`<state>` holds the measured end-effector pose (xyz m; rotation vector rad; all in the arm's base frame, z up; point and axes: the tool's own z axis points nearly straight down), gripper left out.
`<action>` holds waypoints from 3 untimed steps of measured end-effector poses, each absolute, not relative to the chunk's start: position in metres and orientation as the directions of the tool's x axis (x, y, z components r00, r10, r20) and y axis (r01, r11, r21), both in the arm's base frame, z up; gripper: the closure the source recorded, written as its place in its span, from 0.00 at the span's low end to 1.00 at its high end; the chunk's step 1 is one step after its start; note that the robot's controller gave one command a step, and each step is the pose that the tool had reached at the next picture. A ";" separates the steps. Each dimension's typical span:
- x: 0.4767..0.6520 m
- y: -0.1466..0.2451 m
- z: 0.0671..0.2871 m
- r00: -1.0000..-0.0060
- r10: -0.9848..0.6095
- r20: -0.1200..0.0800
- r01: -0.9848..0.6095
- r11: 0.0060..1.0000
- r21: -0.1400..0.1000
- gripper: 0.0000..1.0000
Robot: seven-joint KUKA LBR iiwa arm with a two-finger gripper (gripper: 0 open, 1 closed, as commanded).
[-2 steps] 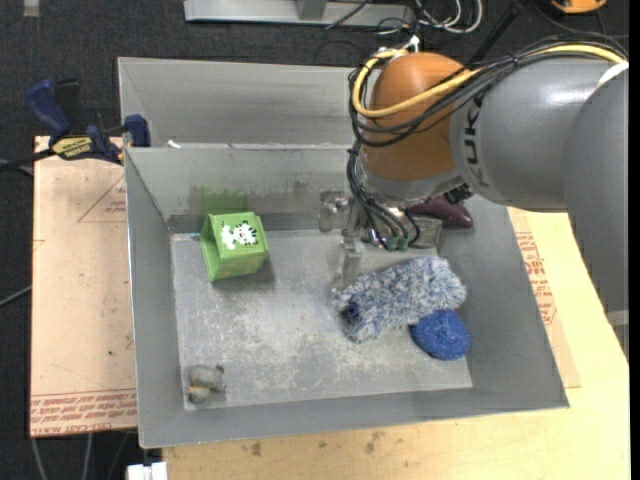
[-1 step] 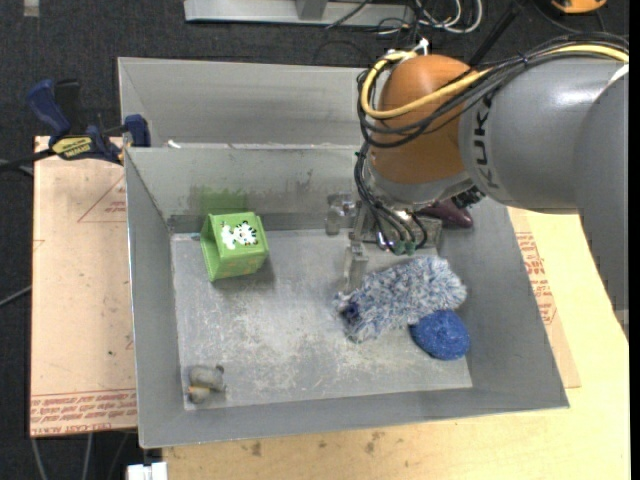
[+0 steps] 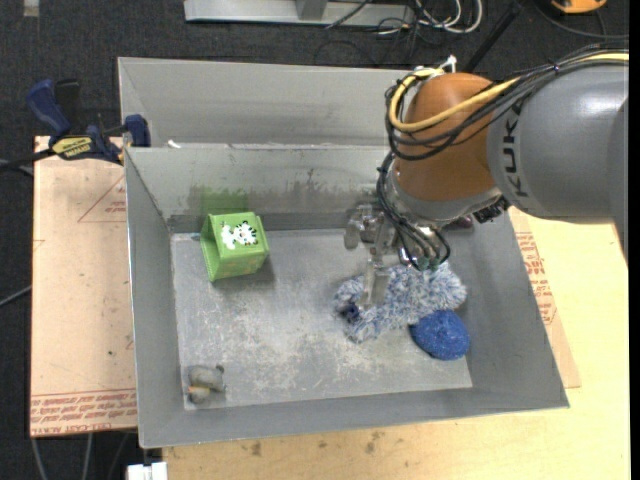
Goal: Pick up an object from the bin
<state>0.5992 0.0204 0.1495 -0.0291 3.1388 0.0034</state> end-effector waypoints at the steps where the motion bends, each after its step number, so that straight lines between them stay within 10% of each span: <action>1: 0.616 -0.030 0.095 -0.991 -0.131 -0.001 -0.131 0.991 0.001 1.00; 3: 0.620 -0.026 0.138 -0.992 -0.123 0.005 -0.123 0.992 0.002 1.00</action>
Offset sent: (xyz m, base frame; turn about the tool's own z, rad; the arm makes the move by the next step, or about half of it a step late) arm 0.0000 0.0000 0.0000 0.0000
